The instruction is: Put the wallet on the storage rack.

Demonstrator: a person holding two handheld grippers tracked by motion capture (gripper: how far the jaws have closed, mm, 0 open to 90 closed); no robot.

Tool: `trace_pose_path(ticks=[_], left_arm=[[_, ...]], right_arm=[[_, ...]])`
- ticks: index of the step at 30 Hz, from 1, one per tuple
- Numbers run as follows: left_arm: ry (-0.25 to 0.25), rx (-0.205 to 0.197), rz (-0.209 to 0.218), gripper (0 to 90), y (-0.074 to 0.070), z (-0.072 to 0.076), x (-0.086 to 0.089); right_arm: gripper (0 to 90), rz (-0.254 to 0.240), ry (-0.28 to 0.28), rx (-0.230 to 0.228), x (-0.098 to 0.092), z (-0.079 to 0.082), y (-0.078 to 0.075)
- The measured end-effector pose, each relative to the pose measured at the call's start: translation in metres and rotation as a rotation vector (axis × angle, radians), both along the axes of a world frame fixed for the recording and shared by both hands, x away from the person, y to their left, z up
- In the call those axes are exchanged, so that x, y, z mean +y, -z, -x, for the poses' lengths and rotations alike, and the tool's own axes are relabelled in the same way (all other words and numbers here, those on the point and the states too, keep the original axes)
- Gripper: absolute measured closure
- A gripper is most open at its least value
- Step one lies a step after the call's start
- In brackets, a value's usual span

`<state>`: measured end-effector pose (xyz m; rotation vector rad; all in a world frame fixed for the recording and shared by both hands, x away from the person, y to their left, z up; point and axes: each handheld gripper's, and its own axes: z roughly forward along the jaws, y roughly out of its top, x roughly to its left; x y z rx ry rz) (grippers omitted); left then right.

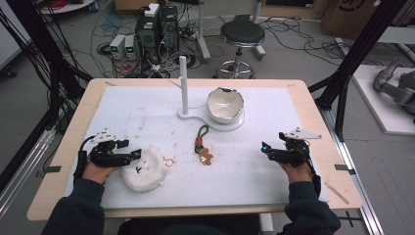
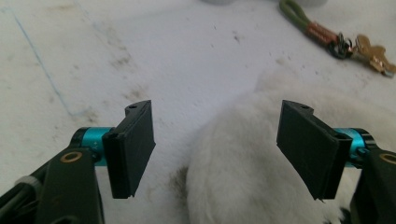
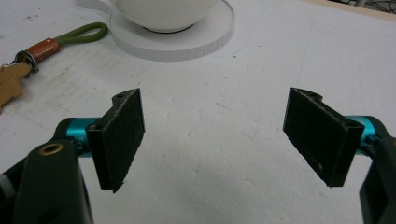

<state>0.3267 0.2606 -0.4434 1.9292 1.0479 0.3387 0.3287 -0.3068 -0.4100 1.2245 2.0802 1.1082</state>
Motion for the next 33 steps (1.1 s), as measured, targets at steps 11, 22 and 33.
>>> trace_pose_path(ticks=[11,22,33], left_arm=[[0.053,0.064,-0.015,72.3,-0.005,0.002,-0.004],[-0.026,-0.155,0.272,80.2,-0.035,0.007,-0.012],[0.019,-0.291,0.365,80.9,-0.047,0.017,-0.051]], right_arm=[[21.1,0.019,-0.038,0.022,0.009,-0.005,0.003],[21.0,-0.023,-0.075,0.014,0.018,-0.002,-0.001],[20.0,-0.061,-0.256,0.033,0.06,-0.002,-0.001]])
